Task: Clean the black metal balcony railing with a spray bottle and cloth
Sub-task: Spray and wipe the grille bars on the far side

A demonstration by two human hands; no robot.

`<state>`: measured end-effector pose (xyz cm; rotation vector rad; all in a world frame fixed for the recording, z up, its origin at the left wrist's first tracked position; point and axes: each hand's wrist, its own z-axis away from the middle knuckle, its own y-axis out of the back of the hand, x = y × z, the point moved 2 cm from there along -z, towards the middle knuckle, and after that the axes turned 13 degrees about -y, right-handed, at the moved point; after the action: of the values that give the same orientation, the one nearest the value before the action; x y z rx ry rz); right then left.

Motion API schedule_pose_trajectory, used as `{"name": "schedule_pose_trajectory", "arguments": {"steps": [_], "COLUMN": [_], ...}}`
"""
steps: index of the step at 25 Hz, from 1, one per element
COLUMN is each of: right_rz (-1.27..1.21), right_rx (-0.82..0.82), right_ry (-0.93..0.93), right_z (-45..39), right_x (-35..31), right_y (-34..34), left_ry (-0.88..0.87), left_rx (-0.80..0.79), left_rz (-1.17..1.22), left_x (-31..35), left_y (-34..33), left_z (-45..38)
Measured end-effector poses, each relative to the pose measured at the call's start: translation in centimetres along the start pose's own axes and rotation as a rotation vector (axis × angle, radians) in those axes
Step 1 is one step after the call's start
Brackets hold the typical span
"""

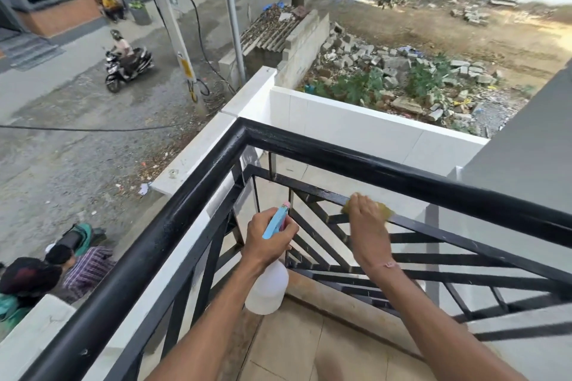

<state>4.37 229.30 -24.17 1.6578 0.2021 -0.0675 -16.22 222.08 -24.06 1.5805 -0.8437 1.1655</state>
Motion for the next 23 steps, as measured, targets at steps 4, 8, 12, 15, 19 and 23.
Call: {"name": "schedule_pose_trajectory", "arguments": {"steps": [4, 8, 12, 15, 19, 23], "right_rz": [-0.033, 0.003, -0.048, -0.068, -0.019, -0.007], "right_rx": [-0.079, -0.13, -0.04, 0.034, 0.046, 0.043], "right_ry": [0.199, 0.276, 0.134, -0.047, -0.026, -0.095], "right_z": [-2.2, -2.0, 0.5, 1.1, 2.0, 3.1], "right_x": [-7.9, -7.1, 1.3, 6.3, 8.5, 12.2], "right_y": [-0.6, 0.4, 1.3, 1.2, 0.6, 1.2], "left_ry": [0.005, -0.028, -0.011, -0.01, 0.009, 0.016], "left_rx": [0.0, -0.004, -0.031, -0.114, -0.126, -0.149], "left_rz": [-0.004, -0.05, -0.027, -0.012, -0.053, -0.077], "left_x": [-0.1, 0.5, 1.1, 1.5, 2.0, 3.0], "left_y": [0.0, -1.2, -3.1, -4.7, -7.6, -10.2], "left_z": [0.9, 1.2, 1.5, 1.9, 2.5, 3.0]}}
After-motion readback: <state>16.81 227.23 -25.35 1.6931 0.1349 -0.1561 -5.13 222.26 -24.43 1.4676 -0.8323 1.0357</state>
